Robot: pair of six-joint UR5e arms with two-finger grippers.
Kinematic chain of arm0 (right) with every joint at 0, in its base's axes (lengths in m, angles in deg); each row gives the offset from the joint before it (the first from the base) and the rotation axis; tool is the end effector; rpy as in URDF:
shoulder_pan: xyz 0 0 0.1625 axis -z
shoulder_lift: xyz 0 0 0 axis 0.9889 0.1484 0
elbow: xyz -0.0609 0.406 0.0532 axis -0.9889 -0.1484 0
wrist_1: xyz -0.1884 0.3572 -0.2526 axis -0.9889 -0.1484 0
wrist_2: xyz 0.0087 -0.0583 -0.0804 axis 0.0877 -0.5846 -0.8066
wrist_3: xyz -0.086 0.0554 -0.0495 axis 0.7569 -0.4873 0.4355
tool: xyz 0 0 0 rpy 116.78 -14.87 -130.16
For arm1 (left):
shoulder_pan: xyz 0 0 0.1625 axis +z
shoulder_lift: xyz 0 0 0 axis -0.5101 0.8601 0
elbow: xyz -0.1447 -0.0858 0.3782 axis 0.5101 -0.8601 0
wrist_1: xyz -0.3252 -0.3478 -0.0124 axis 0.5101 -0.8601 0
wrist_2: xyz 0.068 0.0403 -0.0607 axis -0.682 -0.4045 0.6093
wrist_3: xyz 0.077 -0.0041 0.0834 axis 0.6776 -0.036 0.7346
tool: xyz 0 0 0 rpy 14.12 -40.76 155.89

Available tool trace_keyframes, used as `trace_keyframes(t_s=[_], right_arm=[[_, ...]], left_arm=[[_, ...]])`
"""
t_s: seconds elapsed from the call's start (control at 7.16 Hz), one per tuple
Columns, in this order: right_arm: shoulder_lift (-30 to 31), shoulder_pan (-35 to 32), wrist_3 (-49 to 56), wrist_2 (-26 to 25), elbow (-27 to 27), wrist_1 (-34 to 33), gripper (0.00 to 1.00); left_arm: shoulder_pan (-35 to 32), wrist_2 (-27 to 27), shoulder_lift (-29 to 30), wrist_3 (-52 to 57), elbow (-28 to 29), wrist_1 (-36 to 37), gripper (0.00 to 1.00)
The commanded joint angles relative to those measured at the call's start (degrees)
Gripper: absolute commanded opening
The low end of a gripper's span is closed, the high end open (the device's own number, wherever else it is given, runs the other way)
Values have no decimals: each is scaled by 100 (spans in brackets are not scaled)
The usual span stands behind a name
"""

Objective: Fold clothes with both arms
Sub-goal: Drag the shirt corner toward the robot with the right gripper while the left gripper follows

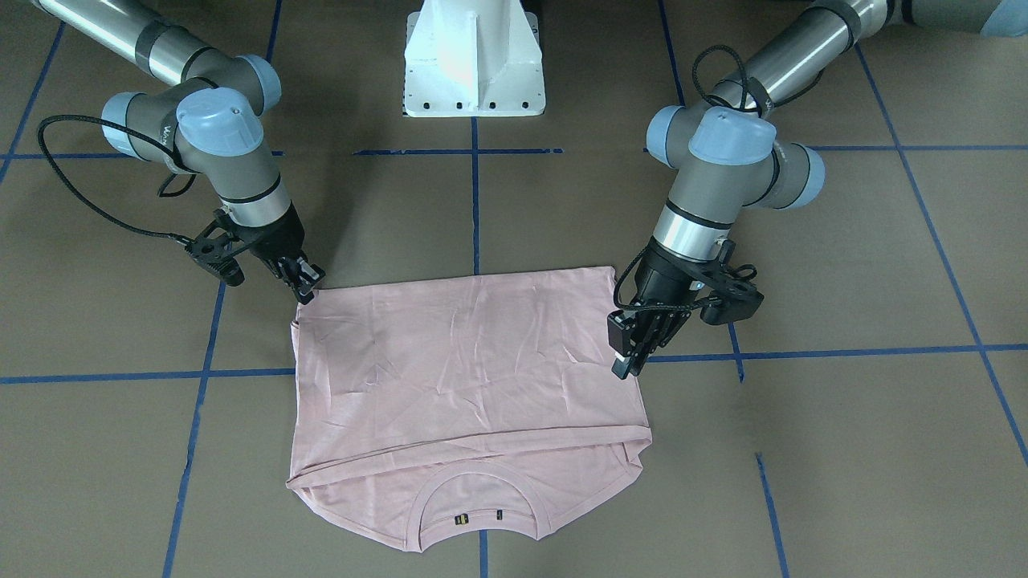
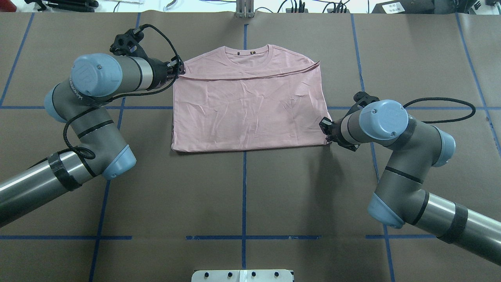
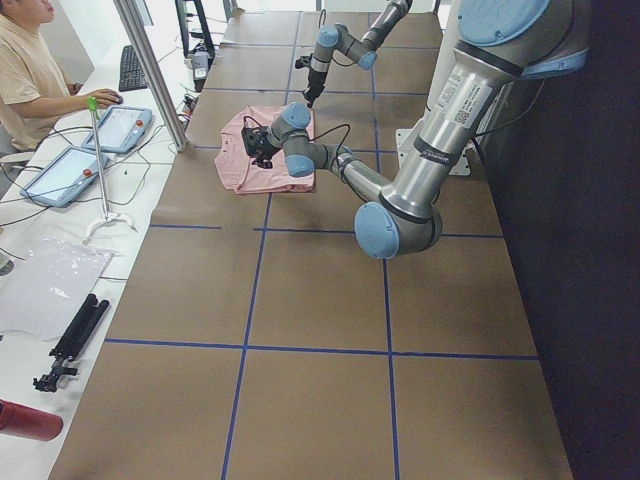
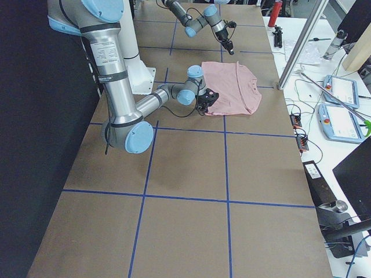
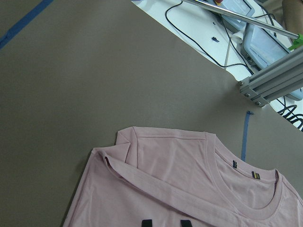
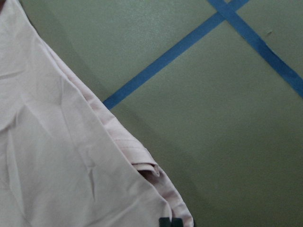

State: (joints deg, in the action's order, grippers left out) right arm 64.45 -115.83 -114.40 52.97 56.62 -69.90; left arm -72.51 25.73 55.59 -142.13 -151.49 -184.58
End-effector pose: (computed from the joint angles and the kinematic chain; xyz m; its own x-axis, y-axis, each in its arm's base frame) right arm -0.5067 -0.4830 0.3569 0.4174 0.5859 0.6947 -0.5668 0.7653 -0.3049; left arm 0.4903 -0.6083 0.2650 0.2201 -0.2915 -0.9309 0.6390 0.7641 -0.0881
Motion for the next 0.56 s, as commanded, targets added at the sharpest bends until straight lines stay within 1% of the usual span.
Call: trace_keyframes(t_s=[0.0, 0.14, 0.28, 0.42], right_arm=[[399, 34, -42, 90, 675, -12, 0], [1194, 400, -130, 143, 1594, -13, 0], [1880, 969, -418, 179, 2438, -4, 0], [2174, 1741, -1004, 223, 2960, -4, 0]], left_arm=[[0, 0, -14, 0, -89, 8, 32], [9, 9, -14, -18, -125, 8, 32], [18, 9, -14, -18, -116, 17, 32], [44, 9, -23, -9, -116, 8, 32]])
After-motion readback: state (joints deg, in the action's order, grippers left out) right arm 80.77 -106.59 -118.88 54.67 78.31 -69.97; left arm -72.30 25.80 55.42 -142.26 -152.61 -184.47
